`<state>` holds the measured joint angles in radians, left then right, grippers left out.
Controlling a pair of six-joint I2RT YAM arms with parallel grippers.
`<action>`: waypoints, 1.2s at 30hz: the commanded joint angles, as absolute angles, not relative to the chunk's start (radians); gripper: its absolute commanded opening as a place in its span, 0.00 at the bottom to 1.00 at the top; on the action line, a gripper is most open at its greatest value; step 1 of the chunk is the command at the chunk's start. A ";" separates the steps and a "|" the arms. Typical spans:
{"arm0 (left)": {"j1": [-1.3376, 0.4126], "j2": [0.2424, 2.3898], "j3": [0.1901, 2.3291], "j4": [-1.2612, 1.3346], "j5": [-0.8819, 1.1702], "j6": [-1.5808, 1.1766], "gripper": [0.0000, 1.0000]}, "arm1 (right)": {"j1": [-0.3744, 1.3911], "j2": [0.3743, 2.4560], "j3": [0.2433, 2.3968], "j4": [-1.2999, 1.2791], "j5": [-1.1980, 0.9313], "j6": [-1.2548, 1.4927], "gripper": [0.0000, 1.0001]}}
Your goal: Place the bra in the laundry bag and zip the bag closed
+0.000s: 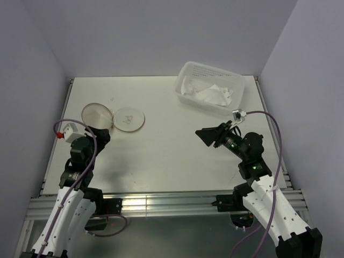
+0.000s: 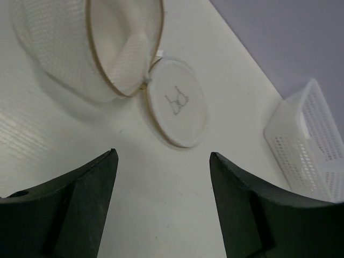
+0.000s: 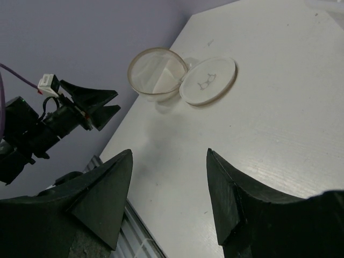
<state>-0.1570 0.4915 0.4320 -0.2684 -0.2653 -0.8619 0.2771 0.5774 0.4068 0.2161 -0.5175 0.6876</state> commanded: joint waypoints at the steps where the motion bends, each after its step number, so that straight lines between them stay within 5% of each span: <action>1: -0.161 0.531 0.393 -0.135 -0.402 -0.917 0.75 | 0.288 0.597 0.402 0.287 -0.538 0.689 0.64; 8: -0.163 0.749 0.347 0.046 -0.532 -0.940 0.73 | 0.325 0.638 0.393 0.324 -0.537 0.692 0.64; 14: -0.163 1.006 0.433 0.150 -0.555 -0.928 0.57 | 0.356 0.660 0.406 0.298 -0.526 0.664 0.63; 36: -0.161 1.249 0.506 0.270 -0.644 -0.908 0.61 | 0.390 0.683 0.408 0.285 -0.512 0.643 0.63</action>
<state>-0.1589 1.2366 0.4637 0.2230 -0.6163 -0.9180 0.3748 0.6708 0.3996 0.2539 -0.5091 0.6601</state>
